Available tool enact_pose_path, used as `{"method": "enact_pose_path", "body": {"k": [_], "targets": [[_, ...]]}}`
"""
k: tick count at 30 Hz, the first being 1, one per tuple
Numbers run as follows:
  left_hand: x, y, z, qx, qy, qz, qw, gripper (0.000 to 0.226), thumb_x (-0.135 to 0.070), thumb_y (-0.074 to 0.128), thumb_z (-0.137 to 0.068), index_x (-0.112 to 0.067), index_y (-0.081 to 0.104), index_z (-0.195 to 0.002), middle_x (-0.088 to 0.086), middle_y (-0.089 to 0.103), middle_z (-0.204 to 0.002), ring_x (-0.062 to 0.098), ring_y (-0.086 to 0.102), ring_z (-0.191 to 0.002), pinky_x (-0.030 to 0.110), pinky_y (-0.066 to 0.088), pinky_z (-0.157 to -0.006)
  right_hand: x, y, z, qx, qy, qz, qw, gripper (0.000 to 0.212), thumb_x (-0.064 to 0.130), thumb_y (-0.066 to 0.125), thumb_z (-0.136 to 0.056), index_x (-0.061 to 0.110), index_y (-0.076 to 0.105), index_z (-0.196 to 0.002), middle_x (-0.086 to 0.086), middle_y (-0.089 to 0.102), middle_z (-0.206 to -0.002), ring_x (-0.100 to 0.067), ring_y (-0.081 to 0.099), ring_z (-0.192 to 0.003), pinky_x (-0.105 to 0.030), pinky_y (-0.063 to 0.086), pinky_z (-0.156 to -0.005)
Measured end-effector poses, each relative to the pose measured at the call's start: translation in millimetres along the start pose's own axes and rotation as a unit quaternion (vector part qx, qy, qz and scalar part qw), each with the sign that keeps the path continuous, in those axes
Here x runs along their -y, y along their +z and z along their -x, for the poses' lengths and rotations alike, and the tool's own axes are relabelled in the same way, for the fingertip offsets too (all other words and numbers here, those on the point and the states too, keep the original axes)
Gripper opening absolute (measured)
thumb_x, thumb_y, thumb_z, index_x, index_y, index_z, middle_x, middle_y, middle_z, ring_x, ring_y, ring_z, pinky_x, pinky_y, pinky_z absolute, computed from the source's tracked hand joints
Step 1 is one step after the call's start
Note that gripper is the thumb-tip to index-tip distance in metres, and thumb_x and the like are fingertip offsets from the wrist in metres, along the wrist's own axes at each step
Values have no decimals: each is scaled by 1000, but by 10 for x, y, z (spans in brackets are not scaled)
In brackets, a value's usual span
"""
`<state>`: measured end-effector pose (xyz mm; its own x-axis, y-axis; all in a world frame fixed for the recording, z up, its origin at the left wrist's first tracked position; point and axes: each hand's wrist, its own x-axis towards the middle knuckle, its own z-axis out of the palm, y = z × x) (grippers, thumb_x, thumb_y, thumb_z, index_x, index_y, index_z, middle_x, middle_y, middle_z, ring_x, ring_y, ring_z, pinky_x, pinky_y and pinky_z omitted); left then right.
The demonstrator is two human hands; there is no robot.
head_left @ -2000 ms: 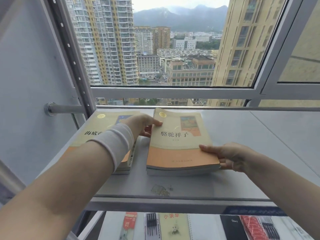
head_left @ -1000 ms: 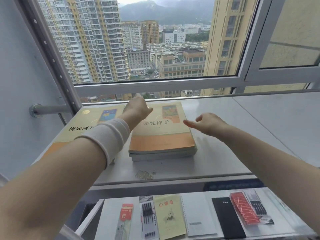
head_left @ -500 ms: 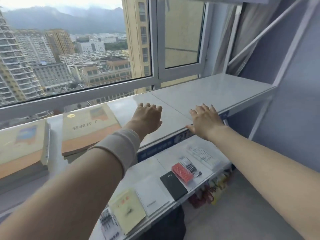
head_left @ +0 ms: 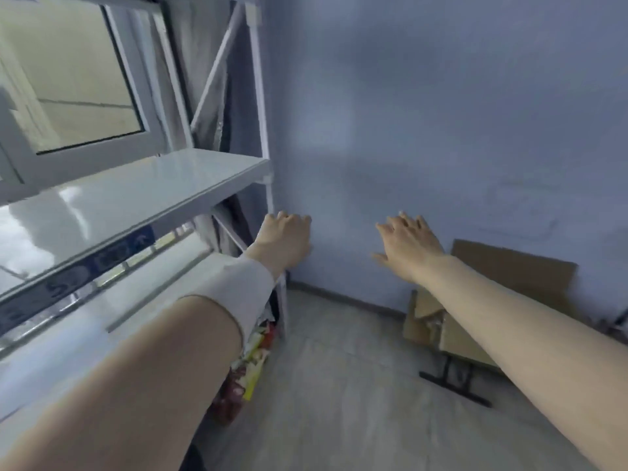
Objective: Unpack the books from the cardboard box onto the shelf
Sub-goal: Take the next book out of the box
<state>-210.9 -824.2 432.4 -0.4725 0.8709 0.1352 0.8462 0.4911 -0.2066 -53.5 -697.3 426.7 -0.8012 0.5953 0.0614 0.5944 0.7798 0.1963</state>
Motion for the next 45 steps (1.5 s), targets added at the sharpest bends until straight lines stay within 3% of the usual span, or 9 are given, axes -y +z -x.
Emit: {"method": "enact_pose_path", "body": {"k": [5,12,17,21,28,32,38,42,45], "targets": [[-1559,62,-913,11,98,15,995,51,-37,45,-95,-13,40,-139,9,50,-139,29,46,-129,36,34,-104,-1582,598,195,38,98,4,994,58,43,39,-94,8,31,-140,-17,34,-146,-35,23,-139,-48,21,-114],[-3366,323,-2122,14,223,11,975,46,-31,42,-97,-11,41,-138,9,52,-135,28,47,-125,35,35,-99,-3145,1398,72,86,188,15,978,65,45,36,-95,6,23,-146,-15,23,-154,-34,13,-145,-49,12,-117],[-4320,508,-3060,16,256,44,966,44,-23,44,-94,-9,45,-136,10,55,-133,28,50,-124,37,35,-100,-4143,1811,-220,109,239,16,965,60,43,38,-95,7,29,-143,-15,32,-149,-32,19,-143,-47,18,-115],[-4928,701,-3696,48,298,47,952,49,-33,45,-95,-9,43,-138,11,52,-137,29,47,-128,39,35,-102,-4832,2148,-422,139,267,25,953,57,44,37,-94,9,33,-139,-14,37,-145,-33,29,-137,-46,23,-113],[-5986,1169,-4483,89,346,36,933,46,-32,45,-95,-9,44,-135,11,54,-133,29,49,-124,39,35,-101,-5813,2918,-739,193,290,-2,937,64,45,33,-96,8,24,-146,-13,25,-154,-31,17,-145,-46,16,-117],[-6579,1619,-4863,134,337,46,931,45,-26,44,-96,-10,42,-138,10,52,-137,28,48,-127,39,35,-105,-6370,3477,-1000,234,263,-29,935,62,44,31,-97,8,21,-147,-15,20,-156,-31,15,-146,-45,15,-118],[-7249,2333,-5172,267,245,86,928,46,-32,43,-96,-11,42,-137,10,53,-136,28,50,-125,39,39,-102,-6994,4435,-1263,295,218,-109,924,61,43,35,-96,9,24,-146,-15,25,-155,-31,19,-145,-44,17,-118],[-7504,2746,-5238,360,177,137,906,54,-38,44,-96,-14,36,-143,9,53,-138,27,52,-125,40,42,-102,-7173,4943,-1323,339,228,-196,891,61,44,39,-95,12,27,-146,-8,34,-150,-26,32,-139,-36,28,-112],[-7689,3178,-5355,418,106,199,880,58,-38,45,-96,-14,30,-147,8,50,-141,28,50,-128,40,41,-103,-7204,5467,-1396,374,257,-279,846,64,46,41,-94,13,26,-147,-4,38,-149,-20,39,-135,-30,35,-107]]}}
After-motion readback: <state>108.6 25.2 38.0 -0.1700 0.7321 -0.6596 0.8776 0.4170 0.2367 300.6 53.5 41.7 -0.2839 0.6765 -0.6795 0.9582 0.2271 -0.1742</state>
